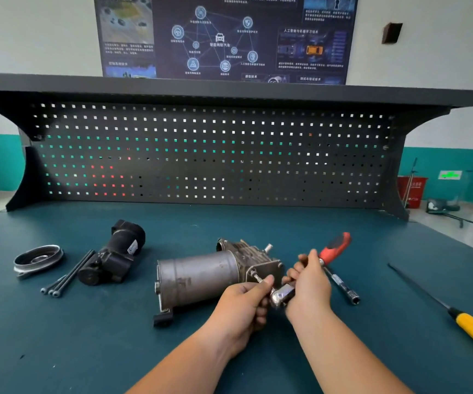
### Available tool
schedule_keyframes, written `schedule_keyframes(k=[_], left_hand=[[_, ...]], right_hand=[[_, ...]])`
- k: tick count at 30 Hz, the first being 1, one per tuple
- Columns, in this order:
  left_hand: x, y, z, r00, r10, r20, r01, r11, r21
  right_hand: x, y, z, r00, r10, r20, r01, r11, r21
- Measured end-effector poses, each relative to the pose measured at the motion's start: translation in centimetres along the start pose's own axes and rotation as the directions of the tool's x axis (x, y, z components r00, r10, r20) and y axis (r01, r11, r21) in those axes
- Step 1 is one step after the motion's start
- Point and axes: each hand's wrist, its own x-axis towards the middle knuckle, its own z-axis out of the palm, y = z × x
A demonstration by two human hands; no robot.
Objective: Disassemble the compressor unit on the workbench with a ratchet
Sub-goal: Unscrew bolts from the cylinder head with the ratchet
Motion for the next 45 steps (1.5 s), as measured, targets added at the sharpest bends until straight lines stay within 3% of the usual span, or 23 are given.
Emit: schedule_keyframes(k=[3, 6, 9, 12, 14, 15, 17, 19, 22, 26, 29, 32, 34, 36, 39, 42, 45], left_hand=[[-0.2, 0.2, -0.1, 1.000, -0.015, -0.028, 0.016, 0.999, 0.029], [-0.3, 0.2, -0.5, 0.998, -0.029, -0.047, 0.032, 0.997, 0.069], [-0.2, 0.0, -0.6, 0.999, -0.025, -0.030, 0.029, 0.991, 0.128], [-0.1, 0.0, -0.8, 1.000, 0.008, -0.023, -0.004, 0.985, 0.171], [-0.2, 0.1, -0.7, 0.998, 0.054, -0.022, -0.049, 0.986, 0.158], [-0.3, 0.1, -0.7, 0.998, 0.067, -0.019, -0.064, 0.988, 0.142], [-0.2, 0.0, -0.8, 0.998, 0.054, -0.022, -0.051, 0.990, 0.128], [-0.2, 0.0, -0.7, 1.000, 0.026, -0.013, -0.024, 0.993, 0.118], [-0.3, 0.1, -0.6, 1.000, 0.023, 0.008, -0.023, 0.995, 0.092], [-0.3, 0.1, -0.4, 1.000, 0.017, -0.009, -0.016, 0.999, 0.027], [-0.2, 0.1, -0.3, 1.000, 0.018, -0.012, -0.018, 1.000, 0.008], [-0.4, 0.2, -0.2, 1.000, 0.020, -0.004, -0.020, 1.000, 0.018], [-0.5, 0.3, -0.2, 1.000, 0.012, -0.003, -0.012, 1.000, 0.023], [-0.5, 0.3, -0.4, 1.000, 0.005, -0.003, -0.005, 0.999, 0.045], [-0.4, 0.2, -0.7, 1.000, -0.001, -0.005, 0.002, 0.994, 0.110], [-0.5, 0.2, -0.9, 1.000, 0.021, 0.000, -0.021, 0.989, 0.144], [-0.5, 0.2, -0.8, 0.993, 0.118, 0.002, -0.117, 0.976, 0.182]], right_hand=[[-0.2, -0.2, 0.4, 0.989, -0.138, 0.056, 0.143, 0.985, -0.092], [-1.2, -0.6, 0.9, 0.900, -0.357, 0.252, 0.415, 0.879, -0.236], [-2.7, -0.5, 0.9, 0.657, -0.511, 0.554, 0.727, 0.623, -0.288], [-3.8, -0.1, 1.1, 0.344, -0.470, 0.813, 0.924, 0.322, -0.206], [-4.0, 0.1, 1.3, 0.232, -0.423, 0.876, 0.964, 0.222, -0.148], [-4.0, 0.1, 1.3, 0.227, -0.419, 0.879, 0.965, 0.217, -0.146], [-4.0, 0.1, 1.1, 0.295, -0.447, 0.844, 0.940, 0.295, -0.172], [-3.8, 0.0, 0.9, 0.440, -0.478, 0.761, 0.867, 0.447, -0.221], [-3.5, -0.2, 0.9, 0.706, -0.429, 0.563, 0.643, 0.721, -0.257], [-2.2, -0.8, 1.1, 0.924, -0.292, 0.245, 0.343, 0.918, -0.200], [-1.3, -1.2, 0.9, 0.995, -0.066, 0.069, 0.075, 0.989, -0.131], [-1.1, -1.3, 0.7, 0.998, 0.064, 0.029, -0.064, 0.998, -0.005], [-1.5, -1.4, 0.8, 0.998, 0.021, 0.067, -0.023, 0.999, 0.030], [-2.3, -1.4, 1.1, 0.980, -0.127, 0.151, 0.131, 0.991, -0.020], [-3.4, -0.8, 1.3, 0.833, -0.407, 0.375, 0.490, 0.857, -0.159], [-4.3, -0.1, 1.0, 0.506, -0.516, 0.691, 0.835, 0.495, -0.242], [-4.5, 0.1, 1.0, 0.189, -0.407, 0.894, 0.980, 0.136, -0.145]])
